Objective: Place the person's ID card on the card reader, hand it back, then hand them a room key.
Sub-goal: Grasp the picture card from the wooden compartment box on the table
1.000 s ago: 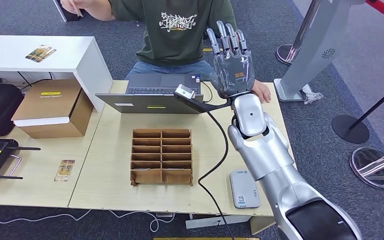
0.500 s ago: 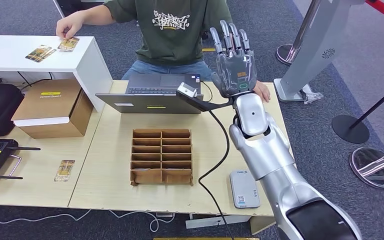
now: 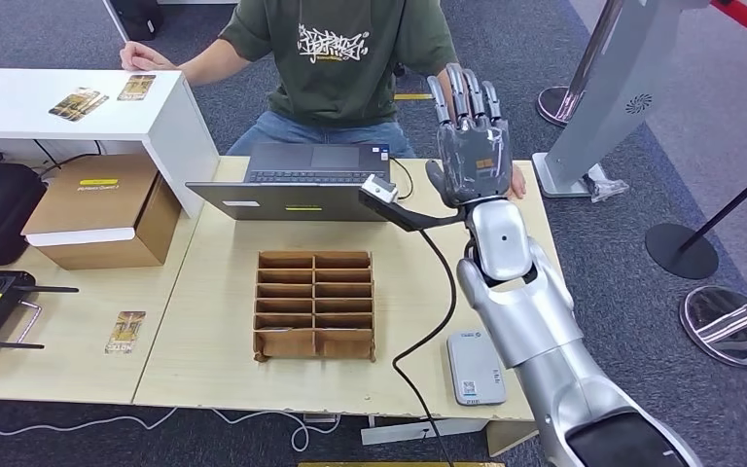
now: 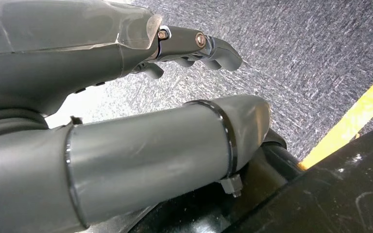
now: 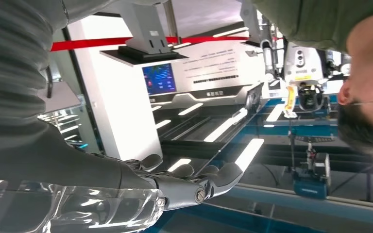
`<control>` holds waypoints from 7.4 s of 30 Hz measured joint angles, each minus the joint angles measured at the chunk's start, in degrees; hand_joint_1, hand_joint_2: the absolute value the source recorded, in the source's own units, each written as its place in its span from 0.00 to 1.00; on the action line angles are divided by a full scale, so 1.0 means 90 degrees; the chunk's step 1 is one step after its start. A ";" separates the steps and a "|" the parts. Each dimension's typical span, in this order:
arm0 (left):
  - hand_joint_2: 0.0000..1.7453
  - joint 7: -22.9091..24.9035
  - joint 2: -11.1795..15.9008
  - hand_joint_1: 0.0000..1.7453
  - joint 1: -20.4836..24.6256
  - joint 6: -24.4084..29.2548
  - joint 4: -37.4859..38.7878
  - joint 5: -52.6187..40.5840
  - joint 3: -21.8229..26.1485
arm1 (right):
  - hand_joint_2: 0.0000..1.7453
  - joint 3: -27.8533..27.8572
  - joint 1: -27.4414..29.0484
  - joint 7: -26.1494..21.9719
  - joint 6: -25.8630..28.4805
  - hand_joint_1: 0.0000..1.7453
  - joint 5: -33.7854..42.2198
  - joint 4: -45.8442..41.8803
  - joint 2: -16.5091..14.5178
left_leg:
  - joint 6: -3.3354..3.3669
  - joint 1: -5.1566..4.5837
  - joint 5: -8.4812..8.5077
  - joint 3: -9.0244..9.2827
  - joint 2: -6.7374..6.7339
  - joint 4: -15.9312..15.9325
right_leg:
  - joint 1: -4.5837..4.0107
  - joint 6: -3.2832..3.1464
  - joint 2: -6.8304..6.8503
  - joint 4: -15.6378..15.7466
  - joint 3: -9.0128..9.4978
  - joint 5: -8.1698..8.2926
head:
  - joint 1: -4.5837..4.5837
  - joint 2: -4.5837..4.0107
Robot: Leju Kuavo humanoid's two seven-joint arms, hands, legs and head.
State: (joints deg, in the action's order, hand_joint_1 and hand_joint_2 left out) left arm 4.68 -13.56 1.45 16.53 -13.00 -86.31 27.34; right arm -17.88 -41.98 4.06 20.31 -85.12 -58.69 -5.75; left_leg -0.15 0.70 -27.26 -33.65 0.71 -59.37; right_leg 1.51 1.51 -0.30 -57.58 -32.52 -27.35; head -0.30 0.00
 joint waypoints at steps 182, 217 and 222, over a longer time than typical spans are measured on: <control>0.00 -0.0321 -0.0179 0.00 -0.0004 -0.0232 -0.0026 0.0176 0.1049 | 1.00 -0.2217 0.3106 0.0725 -0.0962 0.00 -0.0019 -0.0539 -0.0610 | -0.0005 0.0002 -0.0004 -0.0011 -0.0001 0.0007 | -0.0001 -0.0001 0.0002 0.0001 -0.0005 -0.0006 | -0.0001 0.0000; 0.00 -0.0236 -0.0170 0.00 0.0012 -0.0406 -0.0027 -0.0021 0.1047 | 1.00 -0.2258 0.2934 0.0619 -0.0854 0.00 0.0181 -0.0720 -0.0614 | -0.0005 0.0002 -0.0005 -0.0010 -0.0001 0.0007 | -0.0001 -0.0001 0.0001 0.0001 -0.0007 -0.0007 | -0.0001 0.0000; 0.00 -0.0231 -0.0159 0.00 0.0020 -0.0430 -0.0027 -0.0039 0.1044 | 1.00 -0.2225 0.2936 0.0668 -0.0871 0.00 0.0178 -0.0667 -0.0613 | -0.0005 0.0002 -0.0004 -0.0010 -0.0001 0.0007 | -0.0001 -0.0001 0.0001 0.0001 -0.0007 -0.0006 | -0.0001 0.0000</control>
State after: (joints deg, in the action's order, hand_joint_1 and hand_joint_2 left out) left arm 2.60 -14.99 1.64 12.66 -13.25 -86.66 36.74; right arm -37.91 -15.56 10.08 12.47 -83.52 -64.69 -11.27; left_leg -0.20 0.72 -27.30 -33.74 0.69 -59.32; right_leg 1.51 1.50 -0.29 -57.57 -32.58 -27.41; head -0.31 0.00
